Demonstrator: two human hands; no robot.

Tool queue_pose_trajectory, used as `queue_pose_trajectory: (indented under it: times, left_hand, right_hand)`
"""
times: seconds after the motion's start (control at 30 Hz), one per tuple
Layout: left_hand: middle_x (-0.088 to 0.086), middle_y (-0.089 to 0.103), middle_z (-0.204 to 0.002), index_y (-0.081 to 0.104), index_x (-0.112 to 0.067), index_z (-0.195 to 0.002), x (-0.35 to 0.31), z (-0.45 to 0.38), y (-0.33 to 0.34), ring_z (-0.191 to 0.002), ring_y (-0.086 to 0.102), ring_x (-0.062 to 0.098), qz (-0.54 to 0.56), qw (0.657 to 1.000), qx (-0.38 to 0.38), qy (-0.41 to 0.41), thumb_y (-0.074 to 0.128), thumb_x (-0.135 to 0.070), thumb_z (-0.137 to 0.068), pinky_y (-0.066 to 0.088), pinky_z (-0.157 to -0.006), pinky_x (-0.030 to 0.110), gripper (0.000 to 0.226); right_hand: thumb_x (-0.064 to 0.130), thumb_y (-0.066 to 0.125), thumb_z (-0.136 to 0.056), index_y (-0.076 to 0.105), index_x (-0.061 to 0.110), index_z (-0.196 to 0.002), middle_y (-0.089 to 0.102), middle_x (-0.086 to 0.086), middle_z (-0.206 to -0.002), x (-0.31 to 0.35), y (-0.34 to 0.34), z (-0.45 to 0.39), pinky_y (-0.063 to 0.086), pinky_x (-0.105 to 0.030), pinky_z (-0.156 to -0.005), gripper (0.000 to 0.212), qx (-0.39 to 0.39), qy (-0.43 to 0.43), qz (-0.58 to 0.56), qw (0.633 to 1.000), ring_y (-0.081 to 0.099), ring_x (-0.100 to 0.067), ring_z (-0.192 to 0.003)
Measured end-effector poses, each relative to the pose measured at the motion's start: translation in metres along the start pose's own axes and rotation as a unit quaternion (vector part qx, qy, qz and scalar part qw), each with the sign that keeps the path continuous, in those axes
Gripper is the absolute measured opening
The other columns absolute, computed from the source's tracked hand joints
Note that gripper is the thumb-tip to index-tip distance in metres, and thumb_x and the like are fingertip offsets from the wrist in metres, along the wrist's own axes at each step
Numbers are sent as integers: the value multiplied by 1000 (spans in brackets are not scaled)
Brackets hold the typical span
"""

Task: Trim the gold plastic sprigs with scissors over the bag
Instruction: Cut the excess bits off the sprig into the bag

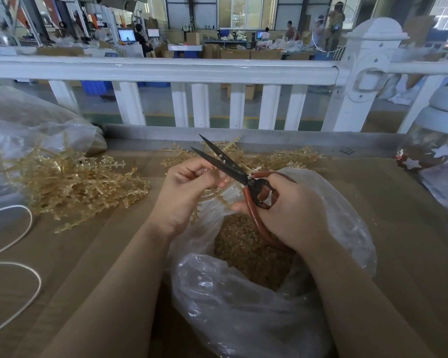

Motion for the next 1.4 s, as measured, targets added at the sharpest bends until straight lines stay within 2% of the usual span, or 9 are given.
queue_pose_trajectory:
  times: [0.1, 0.37, 0.5, 0.67, 0.8, 0.9, 1.13, 1.3, 1.4]
  left_hand:
    - [8, 62, -74, 71, -5, -88, 0, 0, -1, -72, 55, 18, -7, 1000, 2, 2, 66, -11, -87, 48, -75, 23, 7]
    - [9, 66, -80, 68, -4, -93, -3, 0, 2, -74, 60, 21, -14, 1000, -7, 2, 55, -7, -91, 51, -74, 27, 14]
    - [6, 68, -78, 70, -11, -91, -9, 1, 2, -72, 62, 19, -36, 999, -27, 18, 51, -9, -94, 52, -71, 28, 20]
    - [13, 68, -80, 67, 2, -98, -9, 2, 4, -72, 63, 19, -68, 997, -28, 24, 50, 1, -93, 53, -70, 28, 18]
    - [30, 65, -87, 66, 7, -102, -9, 2, 6, -72, 62, 21, -76, 996, -19, 33, 48, 8, -96, 53, -71, 29, 19]
    - [29, 66, -87, 66, 8, -102, -9, 1, 5, -72, 63, 21, -74, 996, -25, 31, 49, 4, -95, 53, -71, 30, 19]
    - [31, 63, -86, 67, 3, -101, -9, 1, 4, -71, 61, 20, -66, 997, -23, 27, 45, 8, -97, 52, -69, 28, 23]
    - [8, 67, -76, 67, -7, -89, 0, 1, -1, -69, 60, 20, -38, 998, -41, -35, 53, -9, -95, 51, -67, 28, 15]
    - [1, 69, -75, 69, -15, -87, 3, 2, 0, -65, 61, 15, -63, 996, -38, -53, 55, -11, -98, 49, -61, 24, 19]
  right_hand:
    - [96, 36, -70, 68, 31, -99, 60, 24, -77, -3, 2, 0, 38, -4, -60, 78, 9, 8, 5, 1000, 52, 1, -62]
    - [72, 68, -79, 70, 29, -94, 66, 18, -75, -10, 4, 0, 53, -18, -60, 45, 1, 7, 35, 999, 59, -1, -64]
    - [84, 57, -76, 70, 30, -94, 66, 18, -75, -8, 2, 1, 53, -17, -60, 59, 5, 5, 20, 1000, 59, -1, -64]
    - [91, 48, -71, 67, 32, -94, 58, 26, -75, -5, 2, 1, 42, -7, -59, 66, 16, 8, 0, 1000, 51, 8, -62]
    - [91, 50, -70, 69, 32, -97, 63, 24, -79, -5, 3, 1, 39, -4, -60, 67, 29, 10, -15, 999, 55, 7, -67]
    - [90, 52, -71, 68, 35, -99, 61, 26, -79, -6, 3, 0, 35, -2, -57, 65, 34, 11, -17, 999, 52, 14, -69]
    - [78, 65, -77, 70, 33, -99, 67, 20, -80, -9, 6, 0, 40, -4, -60, 50, 37, 23, -4, 999, 58, 2, -70]
    - [96, 51, -56, 65, 35, -79, 67, 22, -75, -16, 6, 0, 45, -7, -60, 67, 41, 107, -138, 984, 62, 6, -77]
    - [83, 67, -56, 70, 38, -80, 71, 24, -78, -18, 10, -1, 48, -7, -60, 51, 62, 154, -256, 952, 66, 5, -76]
Point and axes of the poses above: each hand's wrist, its own z-axis away from the middle knuckle, its own y-axis out of the palm, x = y × z, the point moved 7 cm from there along -z, towards the middle knuckle
